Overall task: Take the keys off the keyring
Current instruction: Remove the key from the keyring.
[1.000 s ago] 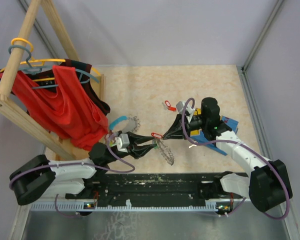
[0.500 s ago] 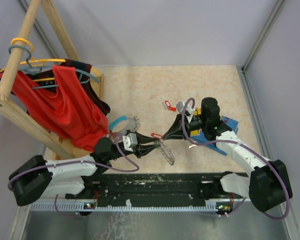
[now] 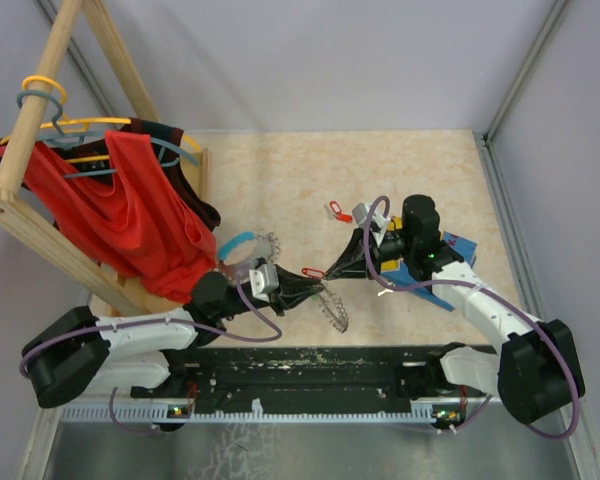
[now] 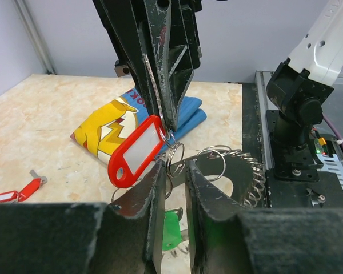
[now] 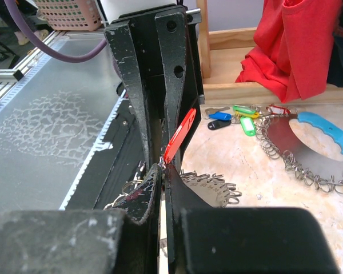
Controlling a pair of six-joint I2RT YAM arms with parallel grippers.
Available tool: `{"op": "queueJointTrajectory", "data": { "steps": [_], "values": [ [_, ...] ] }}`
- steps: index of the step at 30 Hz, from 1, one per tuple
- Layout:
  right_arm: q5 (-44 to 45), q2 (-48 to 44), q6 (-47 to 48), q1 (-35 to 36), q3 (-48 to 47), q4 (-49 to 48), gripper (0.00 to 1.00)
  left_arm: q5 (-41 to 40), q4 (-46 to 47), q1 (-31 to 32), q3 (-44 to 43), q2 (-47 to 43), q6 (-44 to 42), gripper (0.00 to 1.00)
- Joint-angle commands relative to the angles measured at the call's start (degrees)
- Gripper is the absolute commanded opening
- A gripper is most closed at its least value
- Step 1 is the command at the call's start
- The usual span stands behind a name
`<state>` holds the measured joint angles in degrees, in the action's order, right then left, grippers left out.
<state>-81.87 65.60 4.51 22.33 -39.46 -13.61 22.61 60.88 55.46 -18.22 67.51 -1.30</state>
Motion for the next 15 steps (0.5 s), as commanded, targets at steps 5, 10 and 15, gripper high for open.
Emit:
{"op": "queueJointTrajectory", "data": {
  "steps": [5, 10, 15],
  "values": [
    [-1.8, -1.7, 0.9, -0.3, -2.8, -2.2, 0.00, 0.8, 1.9, -0.3, -2.0, 0.3, 1.2, 0.25],
    [-1.8, -1.7, 0.8, -0.3, -2.8, -2.2, 0.00, 0.2, 2.0, -0.3, -2.0, -0.1, 1.3, 0.26],
    [-1.8, -1.7, 0.8, -0.3, -2.8, -2.2, 0.00, 0.5, 2.0, -0.3, -2.1, -0.3, 1.6, 0.23]
  ]
}}
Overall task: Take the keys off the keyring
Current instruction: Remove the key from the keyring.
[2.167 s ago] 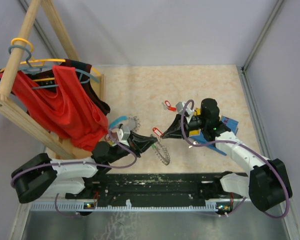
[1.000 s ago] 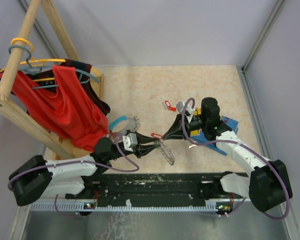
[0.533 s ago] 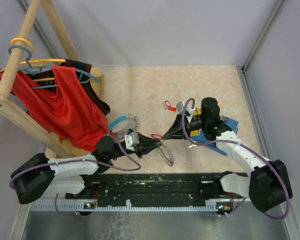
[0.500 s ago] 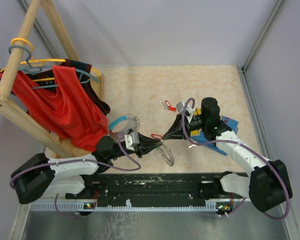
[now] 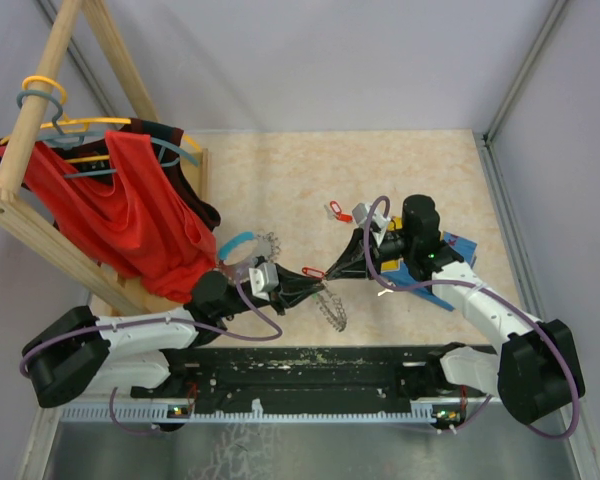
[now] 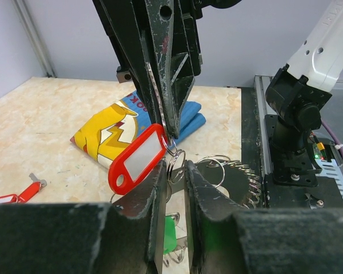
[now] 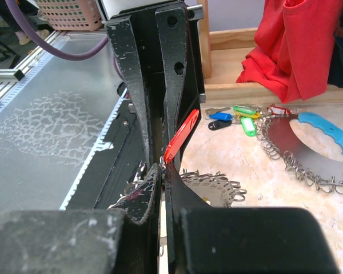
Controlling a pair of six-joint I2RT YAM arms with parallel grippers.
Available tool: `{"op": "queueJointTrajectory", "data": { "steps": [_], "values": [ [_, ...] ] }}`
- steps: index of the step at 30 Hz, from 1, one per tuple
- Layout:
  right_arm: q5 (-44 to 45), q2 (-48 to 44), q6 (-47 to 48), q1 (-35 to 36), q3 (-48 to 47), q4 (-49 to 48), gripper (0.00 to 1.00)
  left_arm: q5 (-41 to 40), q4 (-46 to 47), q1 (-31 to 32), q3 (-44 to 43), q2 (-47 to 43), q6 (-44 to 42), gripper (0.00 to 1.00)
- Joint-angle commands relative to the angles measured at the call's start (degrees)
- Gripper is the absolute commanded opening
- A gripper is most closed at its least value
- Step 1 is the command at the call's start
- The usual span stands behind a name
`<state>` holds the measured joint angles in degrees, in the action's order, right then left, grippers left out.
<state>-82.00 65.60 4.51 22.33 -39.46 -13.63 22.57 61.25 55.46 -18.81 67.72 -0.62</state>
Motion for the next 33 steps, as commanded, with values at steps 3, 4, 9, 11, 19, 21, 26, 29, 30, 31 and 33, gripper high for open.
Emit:
{"op": "queueJointTrajectory", "data": {
  "steps": [3, 4, 9, 11, 19, 21, 26, 29, 30, 31, 33],
  "values": [
    [-1.7, -1.7, 0.8, -0.4, -2.8, -2.1, 0.00, 0.5, 1.6, -0.4, -1.5, -0.5, 0.9, 0.17],
    [-1.7, -1.6, 0.8, -0.4, -2.7, -2.1, 0.00, 0.5, 1.6, -0.4, -1.5, -0.5, 0.9, 0.17],
    [-1.7, -1.7, 0.8, -0.3, -2.7, -2.2, 0.00, 0.6, 1.7, -0.4, -1.5, -0.4, 0.9, 0.08],
    [-1.7, -1.7, 0.8, -0.3, -2.8, -2.1, 0.00, 0.6, 1.6, -0.3, -1.5, -0.3, 0.8, 0.01],
    [-1.7, -1.7, 0.8, -0.4, -2.9, -2.1, 0.00, -1.9, 2.8, -0.4, 0.2, -1.2, 0.5, 0.00],
    [-1.6, -1.8, 0.8, -0.4, -3.0, -2.0, 0.00, -4.3, 3.0, -0.3, 0.7, -1.8, 0.4, 0.00],
    [-1.3, -1.8, 1.0, -0.4, -3.1, -1.8, 0.00, -8.8, 1.3, -0.3, 1.1, -3.1, 0.7, 0.00],
    [-1.2, -1.7, 1.1, -0.4, -3.1, -1.7, 0.00, -10.9, 3.5, -0.3, 2.4, -3.5, 1.7, 0.00],
    [-1.2, -1.7, 1.2, -0.4, -3.1, -1.6, 0.00, -12.1, 4.4, -0.3, 3.0, -3.6, 2.1, 0.00],
    [-1.2, -1.6, 1.3, -0.4, -3.0, -1.6, 0.00, -13.0, 5.5, -0.3, 3.7, -3.8, 2.7, 0.00],
    [-1.2, -1.4, 1.4, -0.4, -2.8, -1.6, 0.00, -14.5, 7.3, -0.2, 4.7, -4.0, 3.5, 0.00]
  ]
}}
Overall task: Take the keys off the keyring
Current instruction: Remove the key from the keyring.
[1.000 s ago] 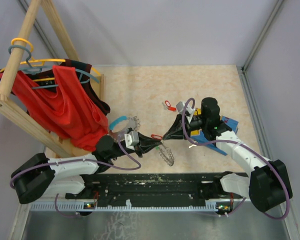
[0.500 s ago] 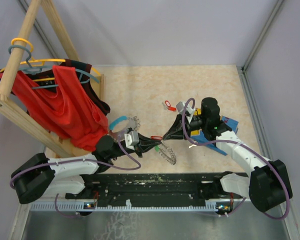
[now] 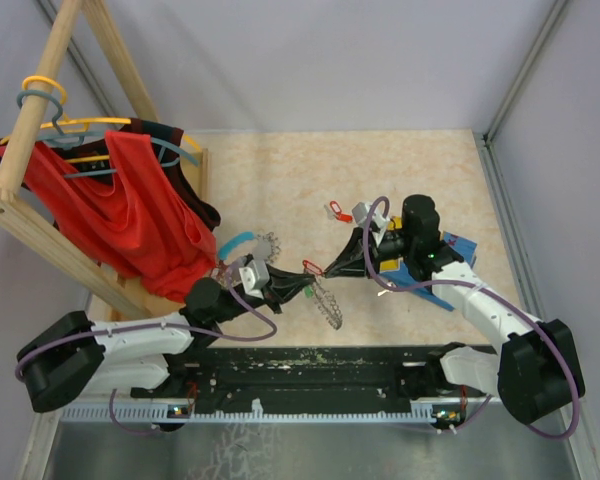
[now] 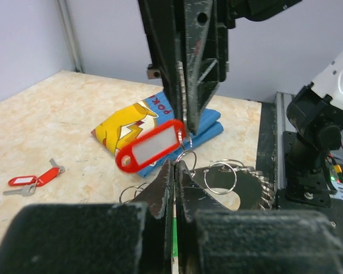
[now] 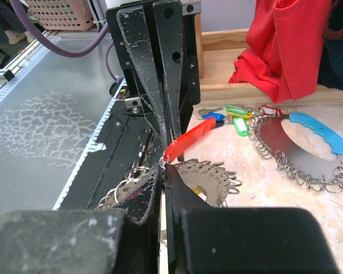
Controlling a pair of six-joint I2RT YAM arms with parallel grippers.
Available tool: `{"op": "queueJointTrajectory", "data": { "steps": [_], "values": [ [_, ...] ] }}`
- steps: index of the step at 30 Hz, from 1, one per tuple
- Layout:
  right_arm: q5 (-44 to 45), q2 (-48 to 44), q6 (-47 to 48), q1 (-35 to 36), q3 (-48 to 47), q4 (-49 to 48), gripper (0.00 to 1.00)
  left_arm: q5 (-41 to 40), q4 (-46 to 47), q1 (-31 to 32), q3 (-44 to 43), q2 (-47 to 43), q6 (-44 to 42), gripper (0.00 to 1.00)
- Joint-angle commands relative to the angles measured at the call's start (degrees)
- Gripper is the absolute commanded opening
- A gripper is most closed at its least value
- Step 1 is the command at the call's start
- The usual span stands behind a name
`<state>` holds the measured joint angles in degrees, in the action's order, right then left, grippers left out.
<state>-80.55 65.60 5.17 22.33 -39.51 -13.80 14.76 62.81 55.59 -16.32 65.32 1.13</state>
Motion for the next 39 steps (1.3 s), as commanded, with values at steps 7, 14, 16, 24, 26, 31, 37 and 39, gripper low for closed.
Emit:
{"op": "queueJointTrajectory", "data": {
  "steps": [7, 14, 16, 24, 26, 31, 37, 39],
  "values": [
    [-2.5, -0.6, -1.4, 0.2, -0.7, -5.8, 0.00, -9.4, 11.3, -0.4, 3.7, -0.4, 4.8, 0.00],
    [-2.3, -0.5, -1.8, 0.3, -0.7, -6.3, 0.00, -6.1, 11.9, -0.4, 3.5, 0.9, 5.3, 0.00],
    [-2.1, -0.4, -1.8, 0.3, -0.7, -6.0, 0.00, -5.3, 11.7, -0.5, 3.4, 0.7, 4.9, 0.00],
    [0.1, 0.5, 8.9, 0.3, -2.3, 5.7, 0.20, -3.8, 2.3, -0.5, 1.0, -2.8, 2.5, 0.00],
    [0.4, 0.1, 10.8, 0.4, -2.5, 7.6, 0.27, -3.7, 1.0, -0.5, 1.0, -3.5, 2.7, 0.00],
    [1.1, -0.5, 15.2, 1.0, -2.3, 10.5, 0.45, -1.9, -0.8, -0.5, 0.7, -4.2, 2.8, 0.00],
    [3.6, -0.8, 22.1, 2.5, -1.7, 13.7, 0.54, 1.0, -3.2, -0.5, -0.2, -4.7, 2.9, 0.00],
    [3.7, -0.8, 22.9, 2.7, -1.3, 13.4, 0.55, 1.3, -3.9, -0.5, -0.3, -4.7, 2.7, 0.00]
  ]
}}
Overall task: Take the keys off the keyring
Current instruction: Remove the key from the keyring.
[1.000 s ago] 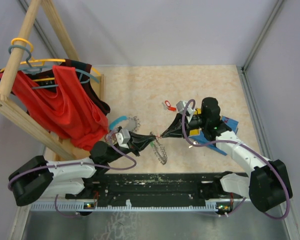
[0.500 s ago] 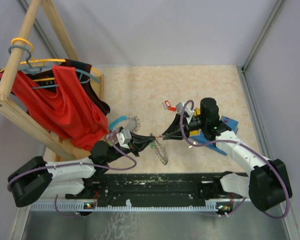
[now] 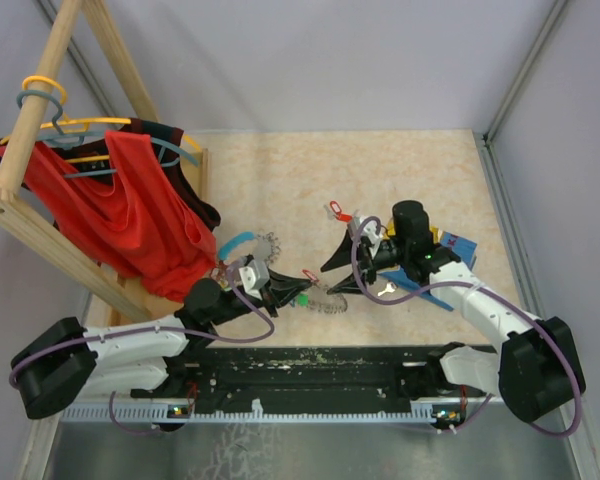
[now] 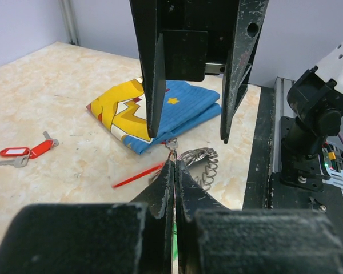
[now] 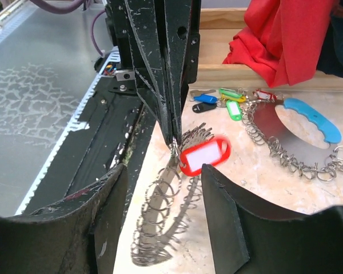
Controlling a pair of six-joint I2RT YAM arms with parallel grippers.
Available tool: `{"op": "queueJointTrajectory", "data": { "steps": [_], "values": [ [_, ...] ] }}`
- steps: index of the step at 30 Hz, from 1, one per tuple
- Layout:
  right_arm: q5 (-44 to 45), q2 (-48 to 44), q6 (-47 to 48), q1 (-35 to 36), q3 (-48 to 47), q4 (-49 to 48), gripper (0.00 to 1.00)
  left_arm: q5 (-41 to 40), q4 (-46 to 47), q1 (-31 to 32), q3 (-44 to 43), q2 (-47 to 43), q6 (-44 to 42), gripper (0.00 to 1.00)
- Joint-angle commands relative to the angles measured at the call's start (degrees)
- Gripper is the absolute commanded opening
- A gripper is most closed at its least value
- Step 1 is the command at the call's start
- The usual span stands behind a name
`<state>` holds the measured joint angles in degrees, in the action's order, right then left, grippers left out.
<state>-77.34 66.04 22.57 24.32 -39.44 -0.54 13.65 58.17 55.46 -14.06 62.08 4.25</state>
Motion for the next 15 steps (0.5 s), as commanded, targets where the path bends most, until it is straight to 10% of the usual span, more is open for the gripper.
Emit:
{"op": "queueJointTrajectory", "data": {
  "steps": [1, 15],
  "values": [
    [0.6, -1.2, 5.7, 0.9, -1.0, -0.1, 0.55, 2.4, 0.6, -0.3, -2.5, -1.5, -0.4, 0.00],
    [4.3, -0.4, 15.3, 2.4, -1.5, 6.3, 0.38, 4.7, -1.4, -0.4, -3.8, -0.7, -1.9, 0.00]
  ]
}}
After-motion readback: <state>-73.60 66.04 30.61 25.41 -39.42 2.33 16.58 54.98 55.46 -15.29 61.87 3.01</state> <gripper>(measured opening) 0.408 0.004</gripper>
